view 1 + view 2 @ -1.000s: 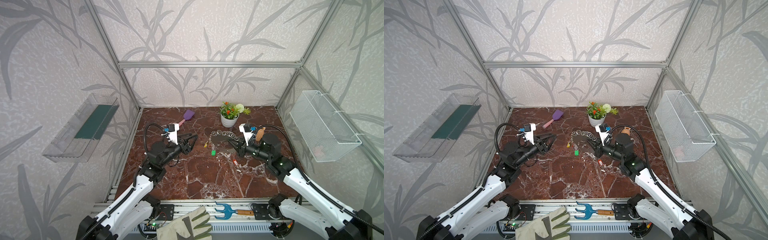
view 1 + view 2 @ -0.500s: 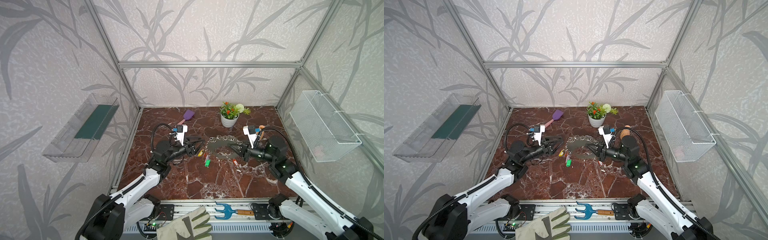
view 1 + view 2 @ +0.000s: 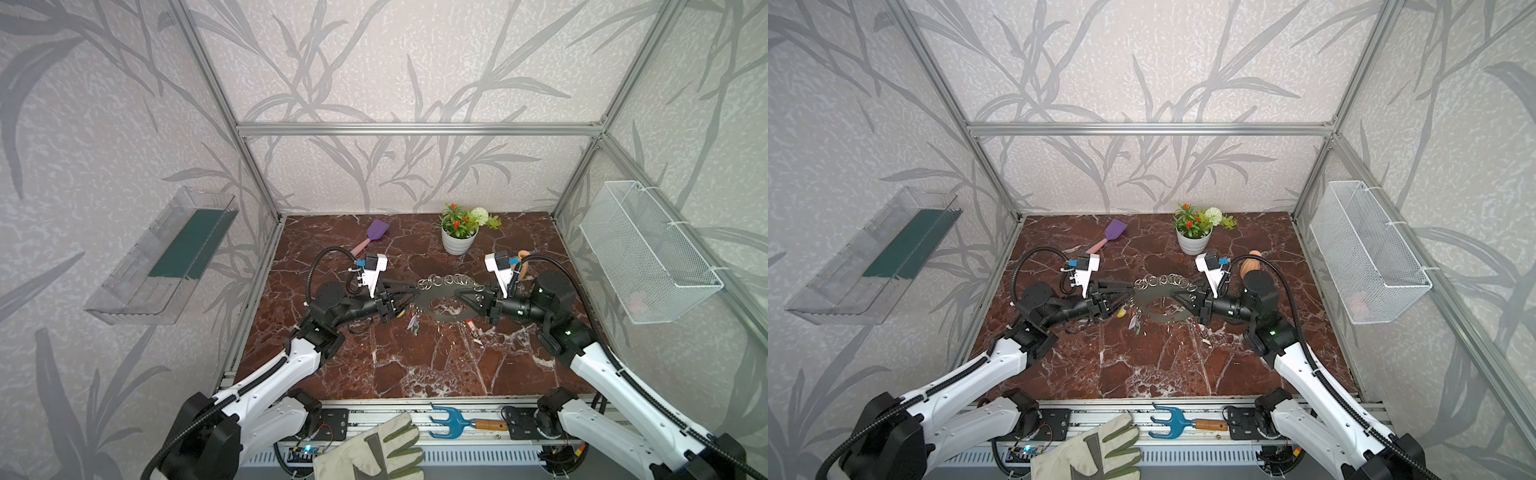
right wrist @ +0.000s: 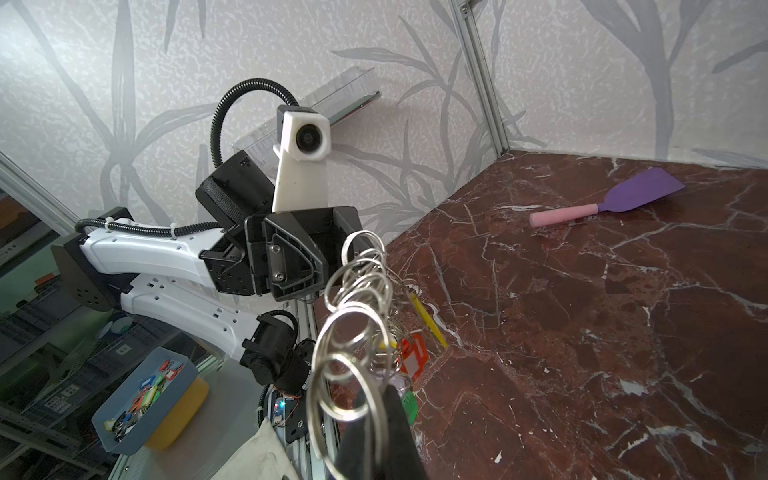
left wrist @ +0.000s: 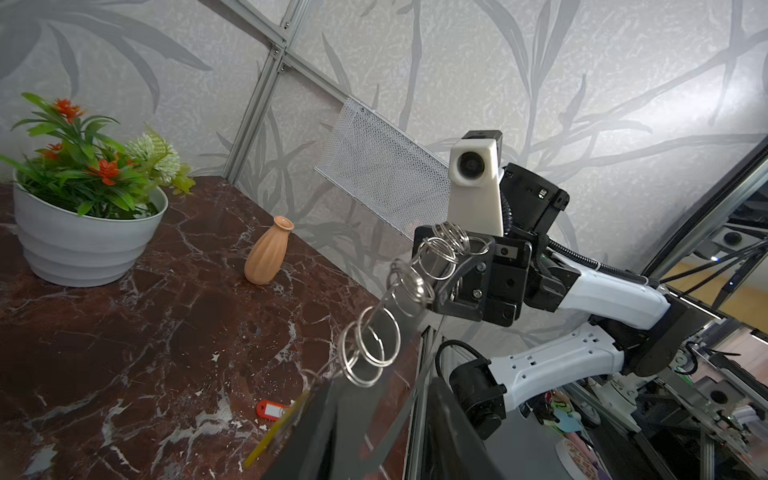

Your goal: Put the keys on the keyring

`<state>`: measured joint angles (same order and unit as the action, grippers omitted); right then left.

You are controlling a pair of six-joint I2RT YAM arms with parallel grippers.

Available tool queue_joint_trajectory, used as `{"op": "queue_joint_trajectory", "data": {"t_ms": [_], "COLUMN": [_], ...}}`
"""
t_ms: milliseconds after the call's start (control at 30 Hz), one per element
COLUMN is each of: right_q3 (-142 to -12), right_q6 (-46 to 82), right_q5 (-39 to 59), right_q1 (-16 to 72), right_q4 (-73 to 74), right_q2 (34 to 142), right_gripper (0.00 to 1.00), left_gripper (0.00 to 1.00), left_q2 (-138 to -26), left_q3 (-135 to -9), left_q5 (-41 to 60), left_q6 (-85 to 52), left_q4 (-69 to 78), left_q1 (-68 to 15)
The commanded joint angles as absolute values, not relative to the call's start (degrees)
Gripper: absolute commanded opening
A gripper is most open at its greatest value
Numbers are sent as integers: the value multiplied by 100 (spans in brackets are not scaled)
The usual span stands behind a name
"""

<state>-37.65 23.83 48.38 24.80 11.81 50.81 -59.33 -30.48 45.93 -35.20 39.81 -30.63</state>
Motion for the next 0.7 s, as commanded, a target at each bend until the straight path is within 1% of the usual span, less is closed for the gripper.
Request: {"op": "queue_joint_trajectory", "data": {"t_ms": [0, 67, 233, 333, 400, 500, 667], "right_q3": [-3841, -3819, -3785, -3747, -3718, -3705, -3707], "right_q6": [2382, 2378, 2369, 2438, 2478, 2446, 2373], "right_q5": [4984, 4929, 4910, 4963, 4983, 4977, 4893], "right_q1": [2472, 2477, 2478, 2477, 2487, 2519, 2575], "right_q4": [1495, 1458, 1436, 1547, 1599, 1548, 1428], "right_q2": [5003, 4969, 4966, 4994, 5001, 5005, 4953], "right_gripper": [0, 0, 0, 0, 0, 0, 0], "left_gripper": [36, 34, 34, 36, 38, 38, 29], "left_q2": [-5920, -5992, -6115, -6186, -6209, -6266, -6311], "left_q3": [-3234, -3218, -3283, -3368, -3418, -3599, -3921], "left_q5": [4713, 4783, 4796, 4665, 4388, 4218, 3892], "left_q6": [-3325, -3462, -3679, -3815, -3913, -4038, -4043], "left_q4": [3829, 4036, 4331, 4383, 4281, 4091, 3337], "left_q1": [-3096, -3099, -3099, -3099, -3095, -3154, -3317]}}
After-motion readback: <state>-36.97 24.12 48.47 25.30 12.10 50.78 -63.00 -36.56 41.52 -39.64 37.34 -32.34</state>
